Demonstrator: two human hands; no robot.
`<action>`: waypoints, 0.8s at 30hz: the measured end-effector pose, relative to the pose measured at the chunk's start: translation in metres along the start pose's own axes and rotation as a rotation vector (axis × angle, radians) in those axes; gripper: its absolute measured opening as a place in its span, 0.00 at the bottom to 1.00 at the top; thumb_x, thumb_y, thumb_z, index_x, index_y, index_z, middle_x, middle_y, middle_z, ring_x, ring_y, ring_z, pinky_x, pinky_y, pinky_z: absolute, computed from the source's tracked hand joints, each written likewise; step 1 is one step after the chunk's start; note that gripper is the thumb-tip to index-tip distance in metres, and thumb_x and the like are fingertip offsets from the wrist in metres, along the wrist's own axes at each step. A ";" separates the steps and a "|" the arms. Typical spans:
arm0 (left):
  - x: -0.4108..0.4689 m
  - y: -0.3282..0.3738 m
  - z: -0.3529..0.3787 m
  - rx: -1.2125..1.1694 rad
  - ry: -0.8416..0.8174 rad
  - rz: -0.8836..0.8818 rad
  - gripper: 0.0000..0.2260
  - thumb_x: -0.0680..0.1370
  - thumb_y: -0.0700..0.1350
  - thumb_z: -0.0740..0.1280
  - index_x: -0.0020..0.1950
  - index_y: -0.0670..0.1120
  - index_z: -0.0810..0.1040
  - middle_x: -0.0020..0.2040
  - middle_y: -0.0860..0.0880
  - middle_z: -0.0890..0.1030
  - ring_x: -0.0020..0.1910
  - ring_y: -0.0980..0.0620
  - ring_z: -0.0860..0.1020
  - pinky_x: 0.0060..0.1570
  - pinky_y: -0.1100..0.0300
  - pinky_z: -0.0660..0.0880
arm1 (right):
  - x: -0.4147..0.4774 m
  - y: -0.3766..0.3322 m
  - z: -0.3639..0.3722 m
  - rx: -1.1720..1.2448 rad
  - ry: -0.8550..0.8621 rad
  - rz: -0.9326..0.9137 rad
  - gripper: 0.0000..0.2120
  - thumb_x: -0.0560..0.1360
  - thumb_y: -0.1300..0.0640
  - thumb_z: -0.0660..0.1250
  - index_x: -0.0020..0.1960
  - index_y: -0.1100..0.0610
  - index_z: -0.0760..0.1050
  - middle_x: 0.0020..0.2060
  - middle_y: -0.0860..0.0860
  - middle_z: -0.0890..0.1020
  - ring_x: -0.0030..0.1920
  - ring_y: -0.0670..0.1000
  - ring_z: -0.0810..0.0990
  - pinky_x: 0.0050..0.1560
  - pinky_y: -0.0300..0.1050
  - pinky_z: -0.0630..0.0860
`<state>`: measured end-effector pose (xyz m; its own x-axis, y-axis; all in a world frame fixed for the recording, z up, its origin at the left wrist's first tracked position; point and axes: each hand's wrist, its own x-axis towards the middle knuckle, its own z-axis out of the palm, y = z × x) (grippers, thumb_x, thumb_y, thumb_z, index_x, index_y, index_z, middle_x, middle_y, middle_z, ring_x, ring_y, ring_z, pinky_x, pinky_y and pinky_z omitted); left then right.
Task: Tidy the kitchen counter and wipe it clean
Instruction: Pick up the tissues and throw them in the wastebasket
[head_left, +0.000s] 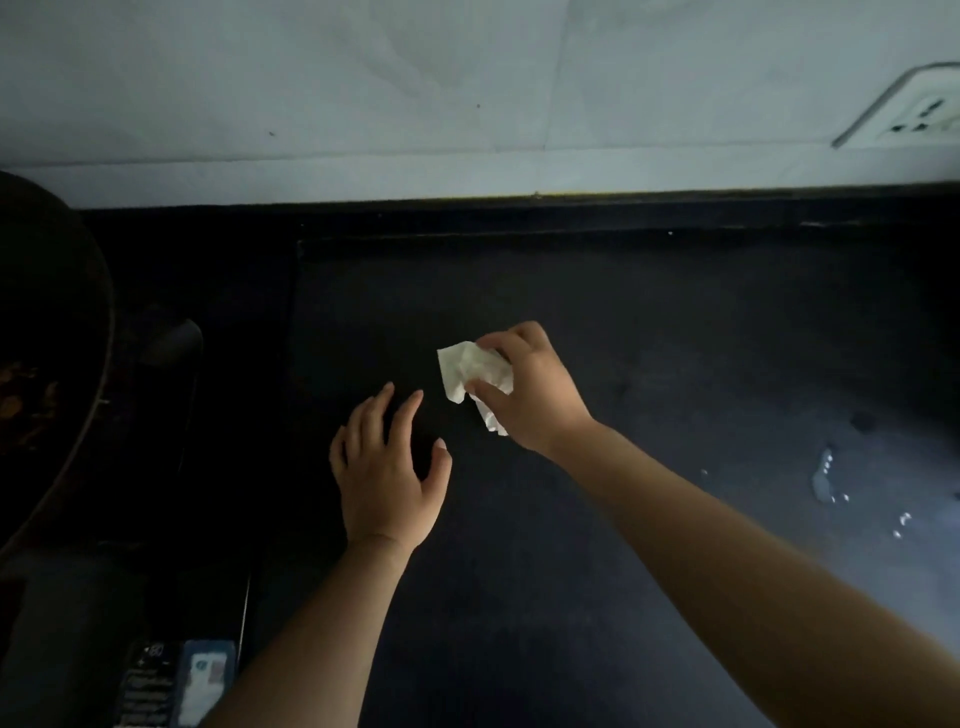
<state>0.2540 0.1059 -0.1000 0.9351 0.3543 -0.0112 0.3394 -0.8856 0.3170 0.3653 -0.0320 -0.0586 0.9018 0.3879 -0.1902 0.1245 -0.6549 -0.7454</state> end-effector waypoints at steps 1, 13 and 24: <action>-0.001 0.000 0.000 -0.004 0.001 0.003 0.24 0.72 0.56 0.58 0.67 0.51 0.69 0.71 0.47 0.69 0.70 0.45 0.64 0.67 0.42 0.60 | -0.008 0.000 0.001 0.007 0.021 0.028 0.21 0.73 0.54 0.69 0.64 0.56 0.71 0.61 0.51 0.70 0.56 0.50 0.74 0.48 0.35 0.67; -0.012 -0.003 -0.029 -0.164 -0.208 0.115 0.22 0.77 0.54 0.59 0.69 0.48 0.68 0.73 0.45 0.66 0.73 0.45 0.60 0.71 0.43 0.57 | -0.149 -0.026 0.005 0.173 0.329 0.321 0.18 0.72 0.57 0.68 0.61 0.52 0.74 0.56 0.48 0.74 0.54 0.48 0.74 0.47 0.34 0.69; -0.181 0.048 -0.064 -0.638 -0.786 0.287 0.06 0.79 0.47 0.62 0.50 0.53 0.78 0.51 0.53 0.80 0.52 0.55 0.77 0.52 0.68 0.72 | -0.410 -0.022 0.025 0.475 0.751 0.744 0.10 0.68 0.47 0.73 0.48 0.46 0.80 0.48 0.47 0.80 0.48 0.47 0.78 0.46 0.43 0.77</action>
<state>0.0951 0.0184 -0.0223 0.8526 -0.3404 -0.3965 0.1917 -0.5020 0.8433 -0.0182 -0.1600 0.0199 0.7250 -0.5784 -0.3739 -0.5647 -0.1884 -0.8035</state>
